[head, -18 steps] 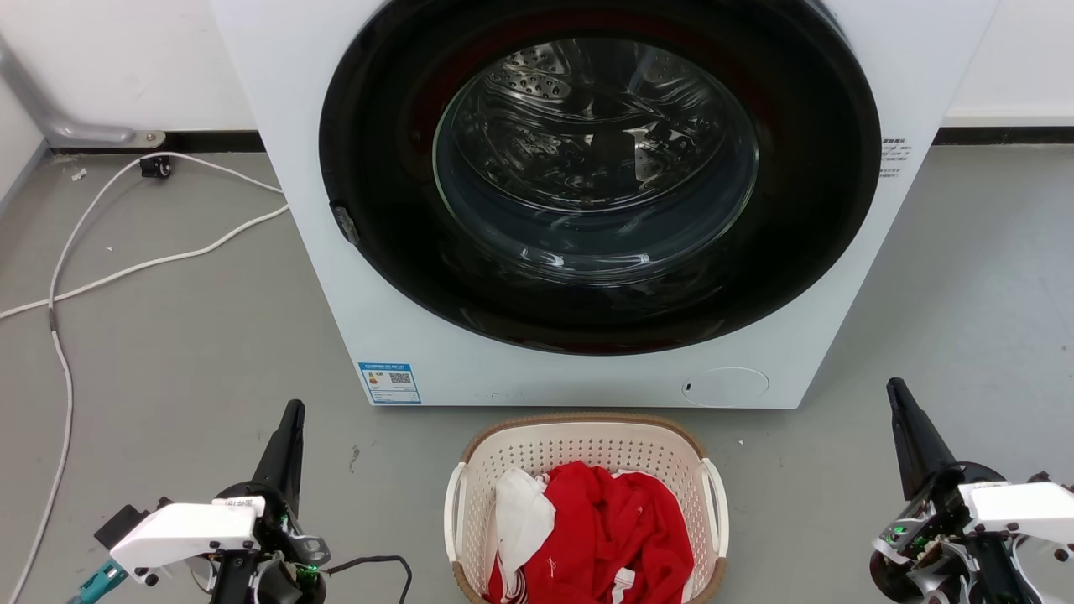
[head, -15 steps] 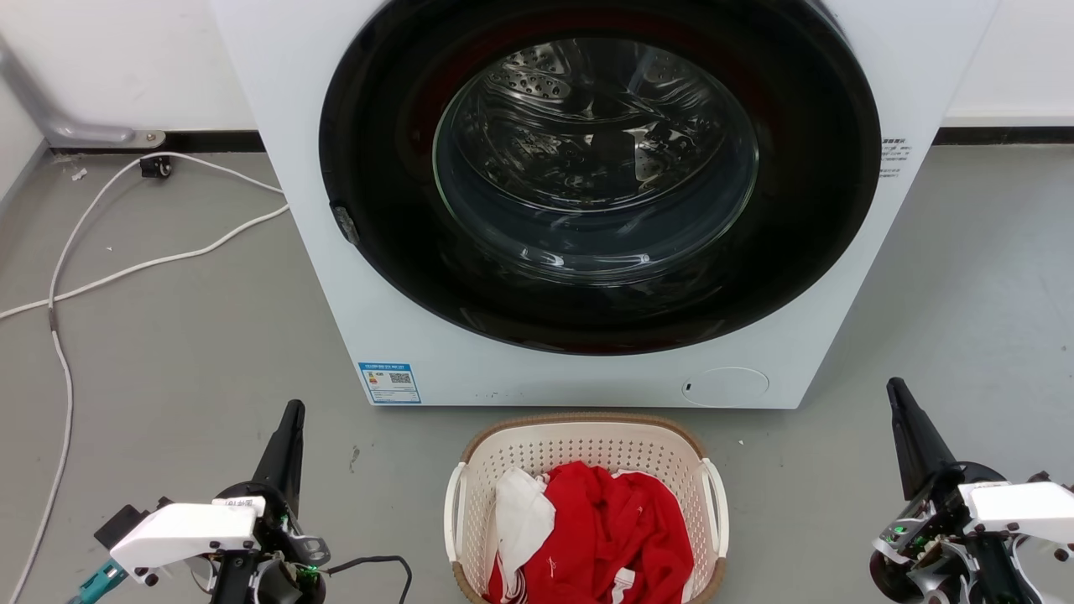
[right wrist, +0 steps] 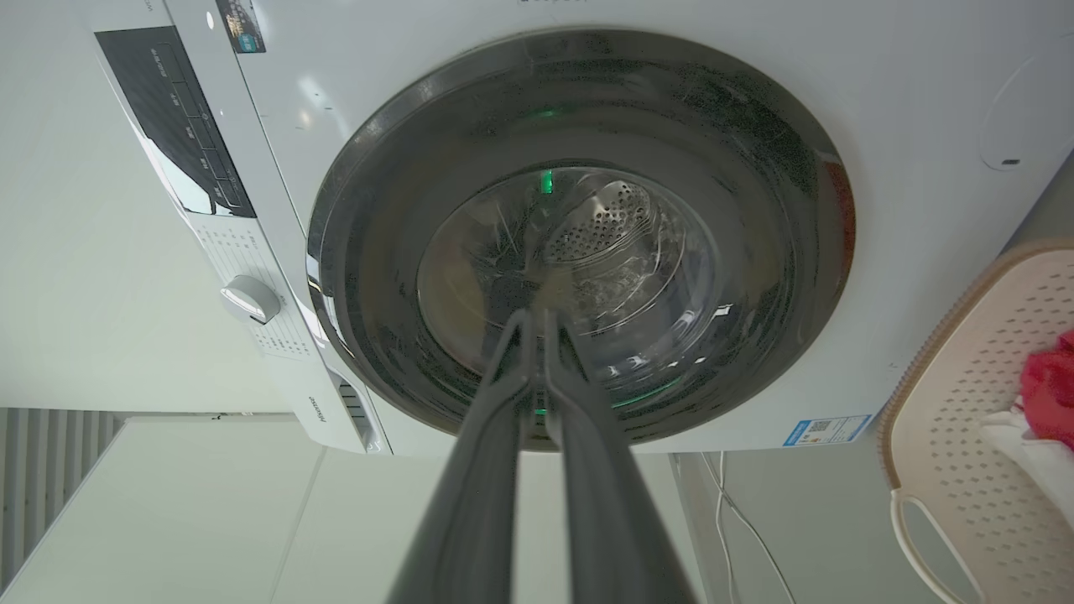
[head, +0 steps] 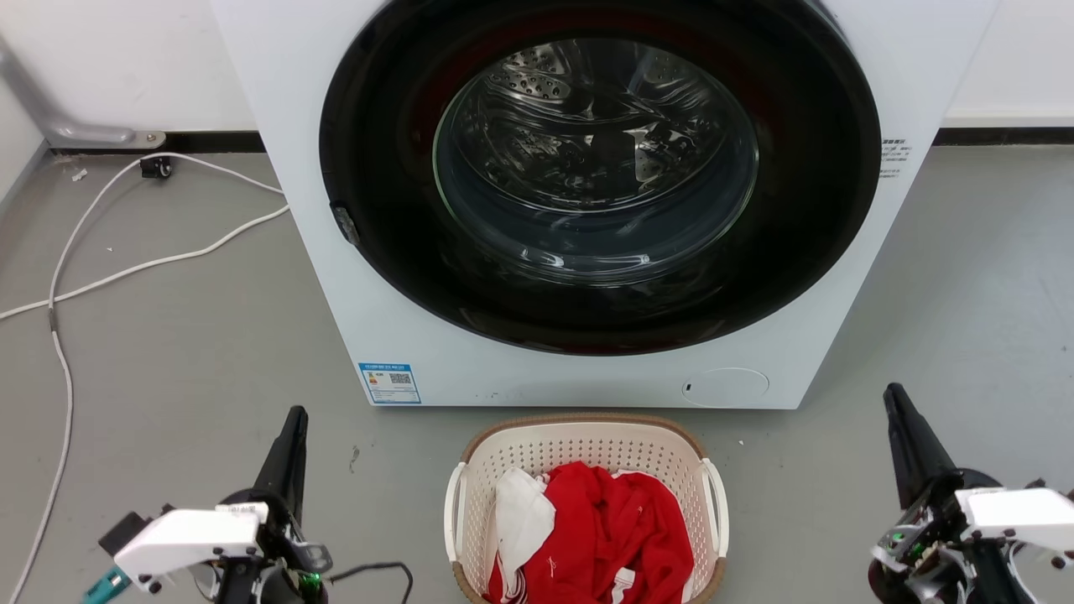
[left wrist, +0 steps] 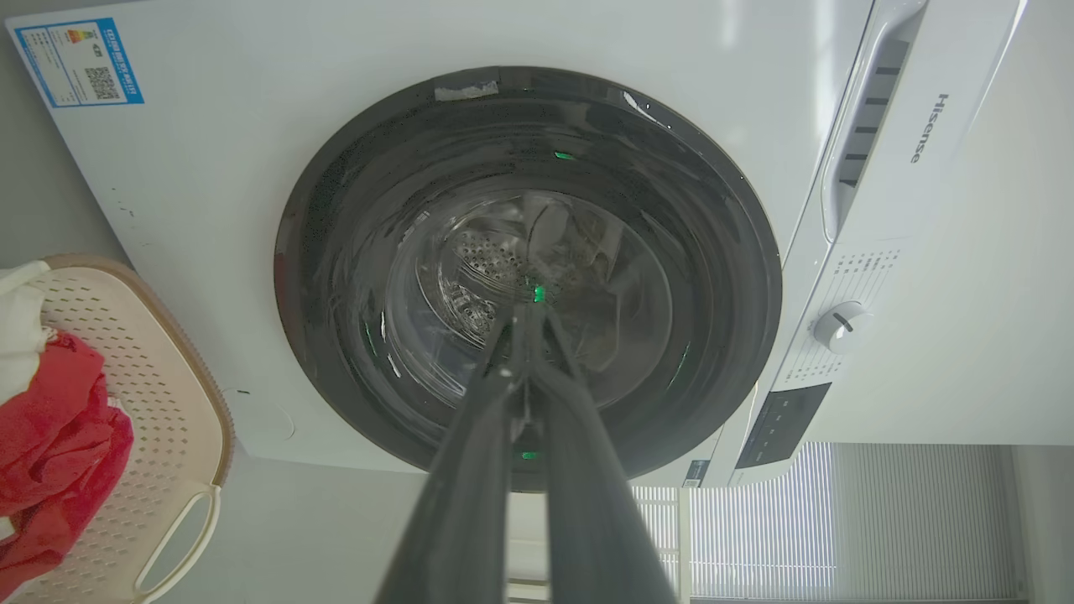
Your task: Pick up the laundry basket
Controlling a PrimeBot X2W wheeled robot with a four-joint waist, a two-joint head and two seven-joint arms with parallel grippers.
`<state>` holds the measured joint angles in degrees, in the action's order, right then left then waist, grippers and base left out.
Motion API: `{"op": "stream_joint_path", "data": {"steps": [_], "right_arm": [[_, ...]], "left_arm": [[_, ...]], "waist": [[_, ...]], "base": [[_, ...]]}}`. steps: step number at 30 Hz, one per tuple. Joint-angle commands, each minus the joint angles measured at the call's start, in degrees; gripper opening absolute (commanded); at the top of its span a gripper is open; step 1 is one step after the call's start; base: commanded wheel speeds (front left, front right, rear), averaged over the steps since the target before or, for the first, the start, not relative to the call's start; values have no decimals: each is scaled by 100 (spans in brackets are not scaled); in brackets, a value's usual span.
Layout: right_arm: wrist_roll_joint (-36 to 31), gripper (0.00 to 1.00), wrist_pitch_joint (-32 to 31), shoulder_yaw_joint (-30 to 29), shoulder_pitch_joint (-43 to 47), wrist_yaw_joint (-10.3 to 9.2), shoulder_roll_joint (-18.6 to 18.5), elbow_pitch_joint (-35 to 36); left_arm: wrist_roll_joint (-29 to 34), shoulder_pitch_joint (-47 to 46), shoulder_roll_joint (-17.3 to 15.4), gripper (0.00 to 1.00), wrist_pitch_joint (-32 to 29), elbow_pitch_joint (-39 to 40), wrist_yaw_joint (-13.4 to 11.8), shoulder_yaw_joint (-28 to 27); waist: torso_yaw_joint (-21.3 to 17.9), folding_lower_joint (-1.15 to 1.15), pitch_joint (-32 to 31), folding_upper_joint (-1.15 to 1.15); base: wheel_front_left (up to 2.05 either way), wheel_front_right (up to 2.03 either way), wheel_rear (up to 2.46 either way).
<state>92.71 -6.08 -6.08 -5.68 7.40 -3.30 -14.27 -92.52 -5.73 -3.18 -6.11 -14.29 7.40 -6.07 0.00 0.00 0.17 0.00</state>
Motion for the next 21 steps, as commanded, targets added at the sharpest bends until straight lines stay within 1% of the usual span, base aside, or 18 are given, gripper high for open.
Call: {"op": "stream_joint_path", "data": {"steps": [1,8,12,15,21], "right_arm": [[-1,100,3,2,-4,0,0,9],[-95,100,183,160,73,1,7,96],[-295,100,295,225,96,1,9,188],[-626,100,375,265,104,2,10,255],[-1629,100,527,312,127,3,12,413]], "left_arm": [[3,-4,0,100,4,10,-1,4],[109,26,10,100,185,60,-1,169],[330,23,10,100,296,156,0,202],[633,15,10,100,376,245,0,235],[1452,-4,11,100,527,413,2,317]], "waist": [[0,0,0,0],[4,0,4,0],[9,0,9,0],[12,0,13,0],[25,0,19,0]], "base": [[0,0,0],[0,0,0],[0,0,0],[0,0,0],[0,0,0]]}}
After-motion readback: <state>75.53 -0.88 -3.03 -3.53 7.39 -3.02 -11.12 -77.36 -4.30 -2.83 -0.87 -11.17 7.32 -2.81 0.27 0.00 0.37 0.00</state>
